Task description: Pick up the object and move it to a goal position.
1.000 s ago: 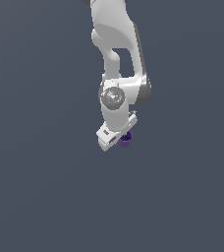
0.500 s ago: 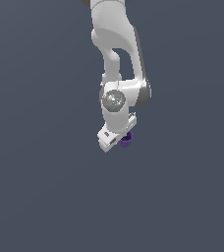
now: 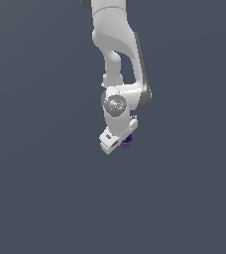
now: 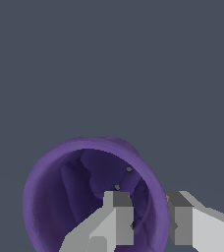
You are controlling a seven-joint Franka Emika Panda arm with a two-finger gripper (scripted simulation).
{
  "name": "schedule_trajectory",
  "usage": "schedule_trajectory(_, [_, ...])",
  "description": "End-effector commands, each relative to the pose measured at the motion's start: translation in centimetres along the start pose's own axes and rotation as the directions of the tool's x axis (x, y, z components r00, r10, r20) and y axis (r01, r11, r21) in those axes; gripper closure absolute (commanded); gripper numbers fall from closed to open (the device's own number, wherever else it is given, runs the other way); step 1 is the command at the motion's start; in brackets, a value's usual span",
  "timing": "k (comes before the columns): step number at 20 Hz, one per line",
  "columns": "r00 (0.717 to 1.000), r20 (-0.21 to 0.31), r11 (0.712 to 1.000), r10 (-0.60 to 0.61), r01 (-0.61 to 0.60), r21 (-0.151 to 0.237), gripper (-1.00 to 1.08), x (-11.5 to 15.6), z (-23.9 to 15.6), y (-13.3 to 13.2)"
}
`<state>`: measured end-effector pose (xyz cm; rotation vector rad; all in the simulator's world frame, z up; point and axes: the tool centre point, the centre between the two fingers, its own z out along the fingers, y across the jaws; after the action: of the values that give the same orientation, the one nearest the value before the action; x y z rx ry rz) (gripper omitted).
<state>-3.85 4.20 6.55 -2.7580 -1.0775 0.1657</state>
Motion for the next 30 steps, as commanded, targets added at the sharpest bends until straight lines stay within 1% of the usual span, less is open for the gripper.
schedule_trajectory(1, [1.000, 0.000, 1.000, 0.000, 0.000, 0.000, 1.08, 0.0, 0.1, 0.0])
schedule_trajectory(10, [1.000, -0.006, 1.000, -0.004, 0.004, -0.003, 1.08, 0.1, -0.1, 0.1])
schedule_trajectory(13, [1.000, -0.023, 1.000, -0.018, 0.017, -0.013, 1.08, 0.5, -0.4, 0.5])
schedule_trajectory(16, [0.998, -0.050, 0.999, -0.040, 0.038, -0.029, 1.08, 1.0, -0.9, 1.1])
schedule_trajectory(20, [0.991, -0.101, 0.995, -0.083, 0.077, -0.060, 1.08, 2.0, -2.0, 2.1])
schedule_trajectory(23, [0.981, -0.147, 0.989, -0.124, 0.111, -0.092, 1.08, 3.0, -3.1, 3.0])
schedule_trajectory(26, [0.964, -0.199, 0.980, -0.173, 0.149, -0.131, 1.08, 4.1, -4.4, 4.0])
schedule_trajectory(30, [0.932, -0.269, 0.962, -0.244, 0.198, -0.189, 1.08, 5.6, -6.5, 5.3])
